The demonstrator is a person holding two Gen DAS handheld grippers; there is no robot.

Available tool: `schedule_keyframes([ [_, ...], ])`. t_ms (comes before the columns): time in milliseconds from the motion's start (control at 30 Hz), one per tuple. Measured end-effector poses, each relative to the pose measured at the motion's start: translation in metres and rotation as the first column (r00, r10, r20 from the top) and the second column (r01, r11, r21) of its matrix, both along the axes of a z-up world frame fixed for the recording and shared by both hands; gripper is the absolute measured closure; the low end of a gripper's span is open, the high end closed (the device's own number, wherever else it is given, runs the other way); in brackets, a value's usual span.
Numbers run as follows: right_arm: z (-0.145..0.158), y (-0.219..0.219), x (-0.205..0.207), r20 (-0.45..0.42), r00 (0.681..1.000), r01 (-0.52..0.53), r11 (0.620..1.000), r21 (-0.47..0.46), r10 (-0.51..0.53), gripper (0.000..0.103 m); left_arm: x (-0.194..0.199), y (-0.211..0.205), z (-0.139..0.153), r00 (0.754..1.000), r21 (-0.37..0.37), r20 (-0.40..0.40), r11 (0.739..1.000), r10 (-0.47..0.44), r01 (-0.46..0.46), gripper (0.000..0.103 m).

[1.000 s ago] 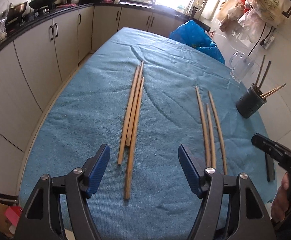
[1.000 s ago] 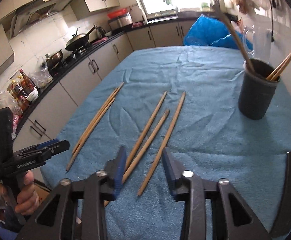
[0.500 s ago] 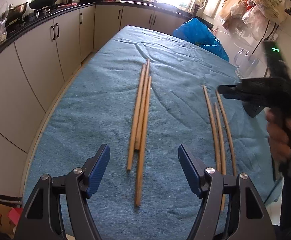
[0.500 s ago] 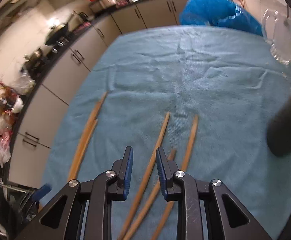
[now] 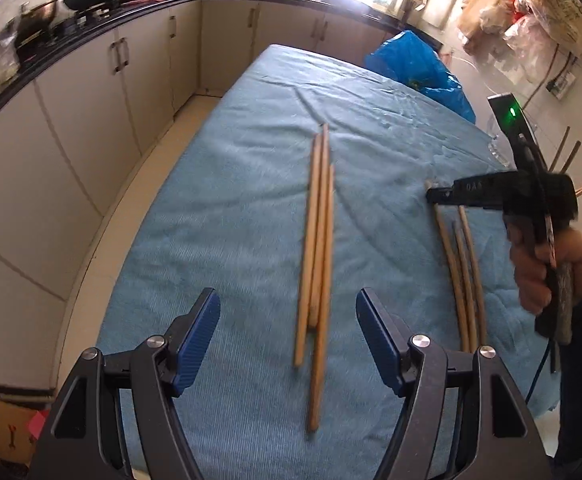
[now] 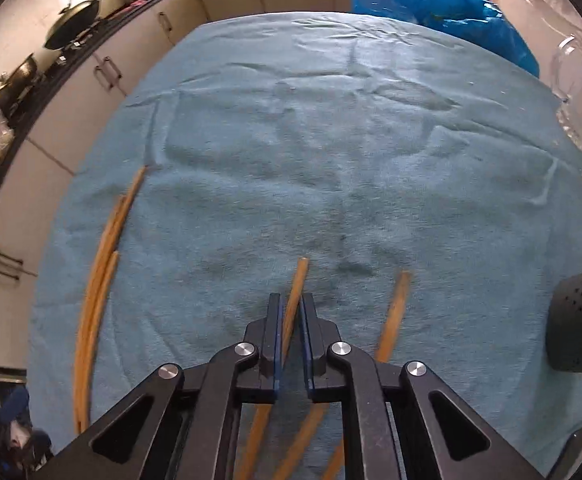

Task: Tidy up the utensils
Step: 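Close the right tool on one wooden chopstick, then close the left tool on a chopstick while the right tool lifts its chopstick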

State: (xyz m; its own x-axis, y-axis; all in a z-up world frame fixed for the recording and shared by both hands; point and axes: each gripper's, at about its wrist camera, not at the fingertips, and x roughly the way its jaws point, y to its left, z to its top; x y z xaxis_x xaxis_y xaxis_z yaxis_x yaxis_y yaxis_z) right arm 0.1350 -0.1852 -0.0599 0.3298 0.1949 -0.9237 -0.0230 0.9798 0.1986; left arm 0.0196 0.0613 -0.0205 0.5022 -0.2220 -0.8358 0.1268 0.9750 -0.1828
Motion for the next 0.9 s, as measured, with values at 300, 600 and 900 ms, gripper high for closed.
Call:
schedule_keyframes([
  [300,0.067,-0.015,-0.062,0.211,0.977,-0.023,0.981,0.192,-0.019,0.097,0.091,-0.034,0.009,0.997,0.061,-0.030,0.995,-0.075,0.077,0.044],
  [600,0.080,-0.022,-0.082,0.269,0.963,-0.052,0.973,0.227,-0.011,0.097,0.176,-0.046,-0.016,0.989,0.044,-0.149,0.999,-0.015,0.022,0.062],
  [900,0.083,-0.036,-0.088,0.269,0.963,-0.050,0.970,0.238,-0.016,0.097,0.199,-0.058,-0.033,0.982,0.074,-0.188,0.997,0.001,0.013,0.070],
])
